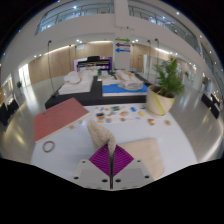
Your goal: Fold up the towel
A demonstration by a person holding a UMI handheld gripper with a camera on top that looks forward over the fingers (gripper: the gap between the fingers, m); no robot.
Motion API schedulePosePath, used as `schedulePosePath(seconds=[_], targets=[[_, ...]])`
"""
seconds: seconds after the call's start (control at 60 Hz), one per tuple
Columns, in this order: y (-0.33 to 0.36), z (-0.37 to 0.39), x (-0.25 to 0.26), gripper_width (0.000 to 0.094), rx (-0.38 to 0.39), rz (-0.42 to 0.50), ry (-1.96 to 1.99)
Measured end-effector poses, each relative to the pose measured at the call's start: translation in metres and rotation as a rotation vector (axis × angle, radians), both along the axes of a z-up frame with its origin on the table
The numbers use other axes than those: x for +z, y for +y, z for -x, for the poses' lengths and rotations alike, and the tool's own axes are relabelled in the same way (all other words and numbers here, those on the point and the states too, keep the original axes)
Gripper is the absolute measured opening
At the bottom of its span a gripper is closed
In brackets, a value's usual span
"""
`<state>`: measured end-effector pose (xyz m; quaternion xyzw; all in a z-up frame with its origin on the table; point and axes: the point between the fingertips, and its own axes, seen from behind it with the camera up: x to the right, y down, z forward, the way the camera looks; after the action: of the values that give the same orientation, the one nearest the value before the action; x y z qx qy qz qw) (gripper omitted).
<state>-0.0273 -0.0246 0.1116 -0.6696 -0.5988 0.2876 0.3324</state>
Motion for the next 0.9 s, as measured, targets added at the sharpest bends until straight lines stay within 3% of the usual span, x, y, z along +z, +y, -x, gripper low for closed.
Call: schedulePosePath(seconds=[0.117, 0.233, 0.25, 0.35, 0.383, 0.45, 0.717, 0.9], targets=[[0.091, -0.003, -0.004, 0.0011, -0.014, -0.063, -0.019], [0.142, -0.001, -0.036, 0.0049, 0.033, -0.033, -0.047], [0.146, 0.000, -0.041, 0.0098, 0.042, -0.028, -0.053], [0.173, -0.007, -0.055, 0.0850, 0.041, 0.007, -0.091], [0.181, -0.012, -0.051, 0.0782, 0.037, 0.012, -0.085], [0.187, -0.029, -0.032, 0.0862, 0.044, 0.028, -0.067], [0.198, -0.169, 0.090, 0.0850, 0.002, -0.002, -0.062], [0.198, -0.231, 0.131, 0.0846, -0.011, -0.020, -0.048]])
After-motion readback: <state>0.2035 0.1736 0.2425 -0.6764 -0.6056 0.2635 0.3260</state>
